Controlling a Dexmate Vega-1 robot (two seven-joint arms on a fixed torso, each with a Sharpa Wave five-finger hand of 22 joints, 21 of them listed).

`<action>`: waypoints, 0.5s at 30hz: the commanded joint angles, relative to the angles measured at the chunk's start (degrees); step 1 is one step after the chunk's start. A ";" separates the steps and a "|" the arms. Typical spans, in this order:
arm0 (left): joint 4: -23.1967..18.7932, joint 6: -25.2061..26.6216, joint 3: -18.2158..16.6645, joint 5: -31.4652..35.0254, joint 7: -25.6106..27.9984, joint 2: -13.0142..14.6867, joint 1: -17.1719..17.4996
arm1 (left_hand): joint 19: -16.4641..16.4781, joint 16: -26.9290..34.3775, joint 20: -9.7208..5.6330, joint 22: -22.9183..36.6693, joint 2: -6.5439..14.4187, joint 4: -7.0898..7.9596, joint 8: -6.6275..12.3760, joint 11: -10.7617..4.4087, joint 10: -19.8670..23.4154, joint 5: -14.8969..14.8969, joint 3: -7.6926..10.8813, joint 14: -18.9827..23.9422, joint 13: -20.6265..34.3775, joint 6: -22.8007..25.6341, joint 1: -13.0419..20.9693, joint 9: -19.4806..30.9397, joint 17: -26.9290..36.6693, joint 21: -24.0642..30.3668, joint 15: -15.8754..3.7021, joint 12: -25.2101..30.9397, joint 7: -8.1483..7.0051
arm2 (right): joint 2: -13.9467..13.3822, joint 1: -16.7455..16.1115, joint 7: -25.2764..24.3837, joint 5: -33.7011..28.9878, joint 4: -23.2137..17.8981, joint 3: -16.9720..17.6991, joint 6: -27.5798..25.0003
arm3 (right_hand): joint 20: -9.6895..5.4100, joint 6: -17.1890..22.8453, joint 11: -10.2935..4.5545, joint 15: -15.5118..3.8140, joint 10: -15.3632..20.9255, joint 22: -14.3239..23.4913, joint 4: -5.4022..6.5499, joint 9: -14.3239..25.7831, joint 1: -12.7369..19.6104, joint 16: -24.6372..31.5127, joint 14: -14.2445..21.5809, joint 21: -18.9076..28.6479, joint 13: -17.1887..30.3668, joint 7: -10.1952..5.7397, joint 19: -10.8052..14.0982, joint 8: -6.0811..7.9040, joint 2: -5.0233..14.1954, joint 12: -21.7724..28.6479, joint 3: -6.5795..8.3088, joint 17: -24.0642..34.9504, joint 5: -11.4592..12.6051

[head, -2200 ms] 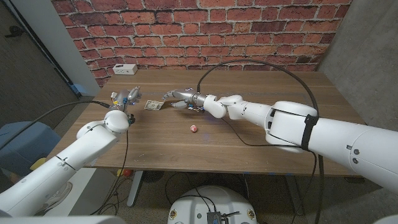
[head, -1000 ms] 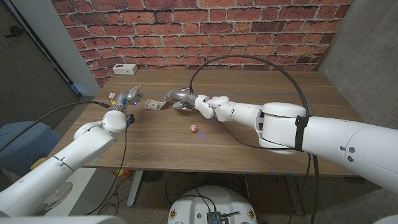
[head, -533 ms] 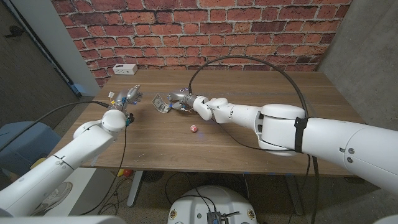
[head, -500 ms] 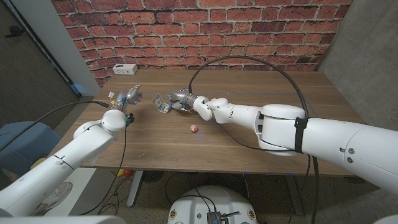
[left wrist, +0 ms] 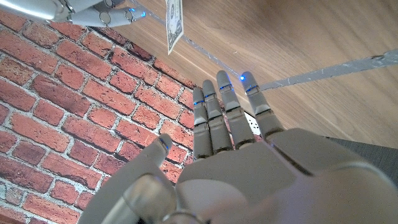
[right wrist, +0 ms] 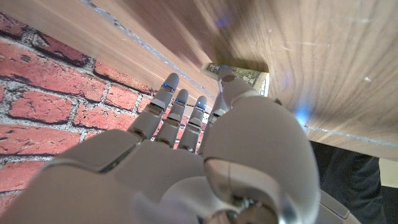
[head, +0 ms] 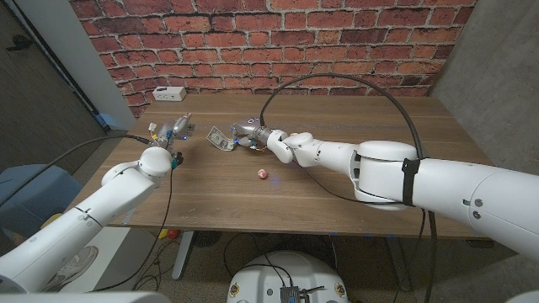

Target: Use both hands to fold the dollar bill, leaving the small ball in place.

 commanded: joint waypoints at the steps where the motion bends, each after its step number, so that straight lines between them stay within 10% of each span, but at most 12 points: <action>1: 0.40 -0.10 0.75 0.65 -0.28 0.04 -1.05 | -0.10 -0.10 0.17 0.19 0.60 -0.04 -0.10 -0.03 -0.02 0.43 -0.23 0.19 0.16 -0.01 -0.61 0.27 0.15 -0.26 -0.04 -0.20 -0.09 | -1.52 0.77 0.79 -4.33 -0.04 -1.70 -0.86 | 0.03 -0.55 -0.19 -7.18 -0.10 0.11 -0.30 -0.21 1.66 -0.81 -0.85 -0.32 0.05 -0.61 -0.62 -0.94 0.48 -0.27 1.69 -0.36 -0.04; 7: 1.12 -1.50 2.28 1.98 -3.27 1.92 -2.34 | -0.50 -0.81 -0.34 0.14 -0.48 -1.34 -0.26 -0.63 -0.24 0.44 -0.24 -0.82 0.04 -0.30 -0.14 0.21 -0.21 -0.64 -0.89 -0.60 -1.12 | -2.40 0.65 0.60 -5.30 0.51 -1.49 -0.06 | 0.02 -0.84 -0.03 -7.01 -0.24 0.09 0.62 -0.33 0.92 -1.16 -1.00 -0.37 0.06 -0.53 -0.78 -1.61 0.42 -0.40 1.84 -0.42 -0.43; 11: 2.84 -4.90 5.02 3.33 -10.76 5.08 -4.80 | -8.53 -4.22 -0.02 0.11 1.10 -13.61 -1.06 -5.39 -4.80 1.02 2.93 -9.34 -0.63 -3.51 9.86 0.01 -0.58 -4.96 -1.35 -3.63 -5.20 | -2.65 0.43 0.65 -5.04 0.47 -0.91 -0.11 | 0.03 -0.75 0.03 -7.05 -0.07 0.08 0.80 -0.36 0.68 -1.25 -0.90 -0.36 0.06 -0.68 -0.77 -1.77 0.29 -0.36 1.87 -0.46 -0.54; 15: 2.01 -2.71 8.84 8.69 -12.24 6.72 -7.26 | -9.25 -3.79 -1.62 0.21 1.92 -19.00 -0.41 -6.59 -5.60 2.58 4.54 -8.76 -1.02 -1.54 15.24 -0.16 -0.81 -5.59 -3.53 -4.09 -7.46 | -2.99 0.35 0.87 -4.76 0.03 -0.62 -0.37 | 0.09 -0.80 0.08 -7.06 0.04 0.07 1.13 -0.38 0.28 -1.35 -0.87 -0.36 0.06 -0.67 -0.77 -2.03 0.29 -0.36 1.90 -0.46 -0.67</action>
